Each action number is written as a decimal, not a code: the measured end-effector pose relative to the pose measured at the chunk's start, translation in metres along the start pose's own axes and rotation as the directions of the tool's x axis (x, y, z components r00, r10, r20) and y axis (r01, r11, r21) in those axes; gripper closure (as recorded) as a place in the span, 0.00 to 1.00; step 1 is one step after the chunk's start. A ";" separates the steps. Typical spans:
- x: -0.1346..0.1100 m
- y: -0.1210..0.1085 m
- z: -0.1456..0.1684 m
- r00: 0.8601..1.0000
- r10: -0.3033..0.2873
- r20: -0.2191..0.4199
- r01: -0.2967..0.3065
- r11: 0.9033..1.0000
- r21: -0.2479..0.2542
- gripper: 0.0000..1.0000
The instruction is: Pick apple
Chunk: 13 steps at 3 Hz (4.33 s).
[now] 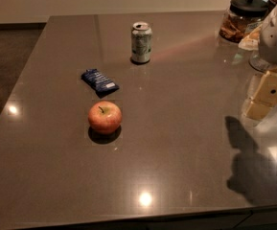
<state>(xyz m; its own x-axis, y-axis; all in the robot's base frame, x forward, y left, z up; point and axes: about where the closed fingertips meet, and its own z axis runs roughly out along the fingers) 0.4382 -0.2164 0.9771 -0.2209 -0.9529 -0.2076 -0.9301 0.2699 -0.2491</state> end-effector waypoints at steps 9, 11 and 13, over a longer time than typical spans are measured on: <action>-0.233 0.086 0.152 0.902 -0.107 0.418 0.222 0.946 -0.237 0.00; -0.257 0.088 0.158 0.893 -0.103 0.439 0.239 0.934 -0.266 0.39; -0.263 0.071 0.130 0.888 -0.113 0.446 0.257 0.925 -0.278 0.87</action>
Offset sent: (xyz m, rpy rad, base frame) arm 0.0115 0.0270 -0.0115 0.0357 0.0248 0.0277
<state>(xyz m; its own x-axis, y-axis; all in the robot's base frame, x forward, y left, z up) 0.4683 0.0712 0.8910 0.0394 -0.8151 -0.5780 -0.9992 -0.0337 -0.0205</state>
